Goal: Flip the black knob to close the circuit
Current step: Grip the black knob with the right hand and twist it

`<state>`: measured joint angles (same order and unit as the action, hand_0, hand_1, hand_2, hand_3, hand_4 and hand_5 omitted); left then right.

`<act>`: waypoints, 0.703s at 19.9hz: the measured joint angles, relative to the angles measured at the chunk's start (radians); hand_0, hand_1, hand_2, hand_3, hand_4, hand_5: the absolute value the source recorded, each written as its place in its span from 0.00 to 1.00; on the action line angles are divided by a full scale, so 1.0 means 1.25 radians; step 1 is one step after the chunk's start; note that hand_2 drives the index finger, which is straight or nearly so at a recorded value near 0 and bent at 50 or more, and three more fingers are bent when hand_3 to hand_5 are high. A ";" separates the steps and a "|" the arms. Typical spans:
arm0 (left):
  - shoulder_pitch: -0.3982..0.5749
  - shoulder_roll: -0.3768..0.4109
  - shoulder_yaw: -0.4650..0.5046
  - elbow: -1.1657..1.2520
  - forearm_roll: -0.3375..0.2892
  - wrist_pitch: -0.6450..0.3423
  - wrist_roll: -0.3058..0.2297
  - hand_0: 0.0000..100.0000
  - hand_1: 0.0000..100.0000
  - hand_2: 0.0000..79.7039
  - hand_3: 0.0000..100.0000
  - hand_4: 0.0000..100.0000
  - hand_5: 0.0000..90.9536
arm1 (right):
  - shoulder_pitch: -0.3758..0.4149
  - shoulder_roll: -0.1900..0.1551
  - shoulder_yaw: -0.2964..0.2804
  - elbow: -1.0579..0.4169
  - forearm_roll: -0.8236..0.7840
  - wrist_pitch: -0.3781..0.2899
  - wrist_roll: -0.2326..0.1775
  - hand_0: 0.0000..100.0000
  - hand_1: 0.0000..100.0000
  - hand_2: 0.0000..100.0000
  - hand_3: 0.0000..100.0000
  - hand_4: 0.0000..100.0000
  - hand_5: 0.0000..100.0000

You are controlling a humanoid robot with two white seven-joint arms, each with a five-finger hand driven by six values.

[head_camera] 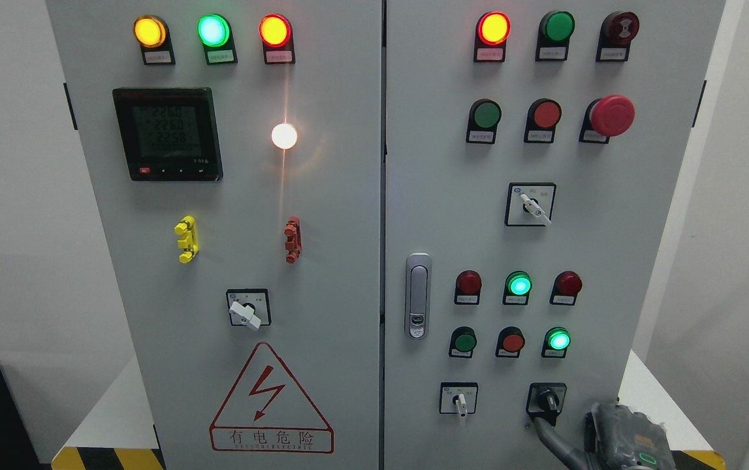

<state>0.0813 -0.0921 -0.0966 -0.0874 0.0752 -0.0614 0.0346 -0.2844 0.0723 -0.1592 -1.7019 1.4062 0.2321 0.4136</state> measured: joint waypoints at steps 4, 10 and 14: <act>0.000 0.000 0.000 0.000 0.000 0.000 0.000 0.12 0.56 0.00 0.00 0.00 0.00 | -0.003 -0.005 -0.006 0.004 0.000 -0.004 0.000 0.00 0.00 0.87 1.00 0.89 0.84; 0.000 0.000 0.000 0.000 0.000 0.000 0.000 0.12 0.56 0.00 0.00 0.00 0.00 | -0.005 -0.013 -0.013 0.007 -0.003 -0.005 -0.003 0.00 0.00 0.87 1.00 0.89 0.84; 0.000 0.000 0.000 0.000 0.000 0.000 0.000 0.12 0.56 0.00 0.00 0.00 0.00 | -0.005 -0.016 -0.019 0.008 -0.006 -0.005 0.000 0.00 0.00 0.87 1.00 0.89 0.84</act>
<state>0.0813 -0.0920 -0.0966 -0.0874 0.0751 -0.0614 0.0346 -0.2911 0.0517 -0.1831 -1.6922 1.3987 0.2260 0.4134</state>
